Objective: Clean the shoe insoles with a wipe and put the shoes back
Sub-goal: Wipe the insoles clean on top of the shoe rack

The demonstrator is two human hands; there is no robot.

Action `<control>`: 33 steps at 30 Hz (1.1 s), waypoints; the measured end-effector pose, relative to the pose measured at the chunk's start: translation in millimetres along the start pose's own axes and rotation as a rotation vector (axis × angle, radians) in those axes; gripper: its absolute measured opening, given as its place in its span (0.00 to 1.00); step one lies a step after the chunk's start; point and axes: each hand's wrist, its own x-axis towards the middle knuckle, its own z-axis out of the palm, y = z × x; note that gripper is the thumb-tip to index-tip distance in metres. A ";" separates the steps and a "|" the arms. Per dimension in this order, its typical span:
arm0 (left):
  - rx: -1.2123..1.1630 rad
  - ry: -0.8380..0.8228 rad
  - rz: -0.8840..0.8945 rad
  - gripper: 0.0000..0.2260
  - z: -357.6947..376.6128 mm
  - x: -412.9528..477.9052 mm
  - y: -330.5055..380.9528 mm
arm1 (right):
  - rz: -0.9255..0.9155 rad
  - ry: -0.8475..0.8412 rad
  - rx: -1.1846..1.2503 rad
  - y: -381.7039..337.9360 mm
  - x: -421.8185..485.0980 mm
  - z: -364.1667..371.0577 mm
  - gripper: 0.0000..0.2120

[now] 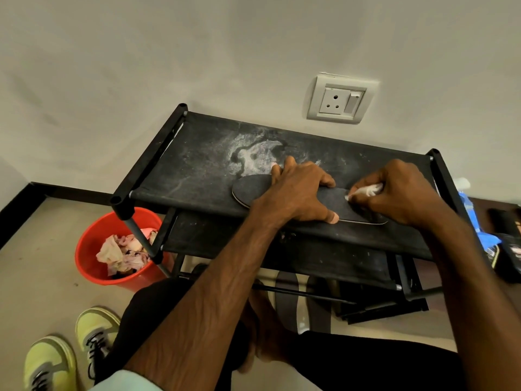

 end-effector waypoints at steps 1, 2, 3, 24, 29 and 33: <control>-0.002 0.004 0.001 0.33 0.5 0.2 -0.5 | -0.032 -0.059 0.020 2.5 -5.5 -2.8 0.05; -0.004 0.007 0.001 0.33 0.8 0.4 -0.6 | -0.058 -0.111 0.034 4.1 -10.8 -5.5 0.06; -0.003 0.009 0.001 0.33 1.0 0.4 -0.5 | -0.075 -0.146 0.040 5.2 -15.1 -7.8 0.06; 0.025 0.012 0.022 0.33 3.0 0.4 -3.0 | -0.122 -0.013 0.130 -1.6 -27.2 8.0 0.09; -0.002 -0.011 0.016 0.33 3.2 -0.4 -2.9 | -0.010 0.179 0.100 -5.5 6.7 24.9 0.04; -0.009 0.006 0.018 0.34 1.0 0.3 -2.8 | 0.015 0.249 0.063 -3.3 15.2 28.0 0.05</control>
